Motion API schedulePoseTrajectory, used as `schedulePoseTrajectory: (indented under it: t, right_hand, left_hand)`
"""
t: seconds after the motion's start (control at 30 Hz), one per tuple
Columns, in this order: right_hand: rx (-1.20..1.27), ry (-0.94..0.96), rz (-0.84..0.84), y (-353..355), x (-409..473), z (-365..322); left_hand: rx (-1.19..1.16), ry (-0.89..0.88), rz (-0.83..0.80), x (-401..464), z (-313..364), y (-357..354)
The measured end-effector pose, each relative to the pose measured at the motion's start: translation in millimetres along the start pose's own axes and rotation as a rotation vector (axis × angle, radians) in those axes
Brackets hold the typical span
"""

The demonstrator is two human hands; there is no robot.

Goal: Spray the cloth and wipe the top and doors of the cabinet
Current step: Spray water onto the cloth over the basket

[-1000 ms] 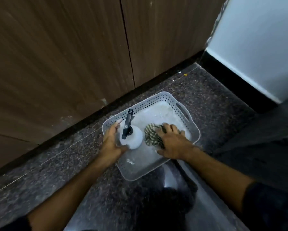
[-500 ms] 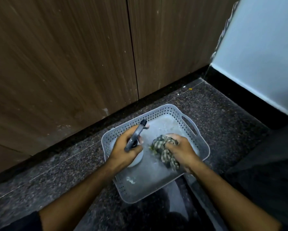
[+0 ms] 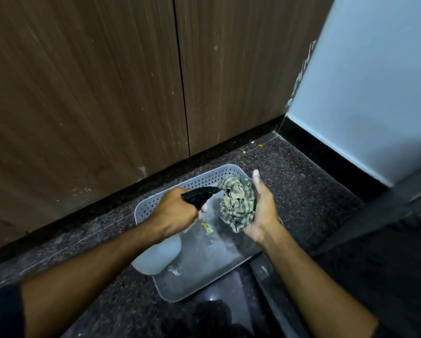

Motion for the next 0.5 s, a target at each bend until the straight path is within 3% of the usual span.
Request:
schedulePoseTrajectory:
  t: [0.1, 0.2, 0.5]
  right_hand:
    - [-0.088, 0.003, 0.116, 1, 4, -3]
    - [-0.121, 0.016, 0.163, 5, 10, -2]
    - [-0.148, 0.043, 0.179, 13, 27, 10]
  left_hand:
    - [0.137, 0.021, 0.088, -2, -7, 2]
    - [0.136, 0.046, 0.053, -6, -8, 6]
    - [0.157, 0.097, 0.120, -20, -6, 16]
Point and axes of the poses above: each hand's wrist, its own x-axis towards the middle knuckle, its own y-axis out of the back of the hand, z = x × y, the point moved 3 cm from there along x, towards the middle knuckle, and after that the axes turned 4 degrees about -z, right-handed, at the moved point
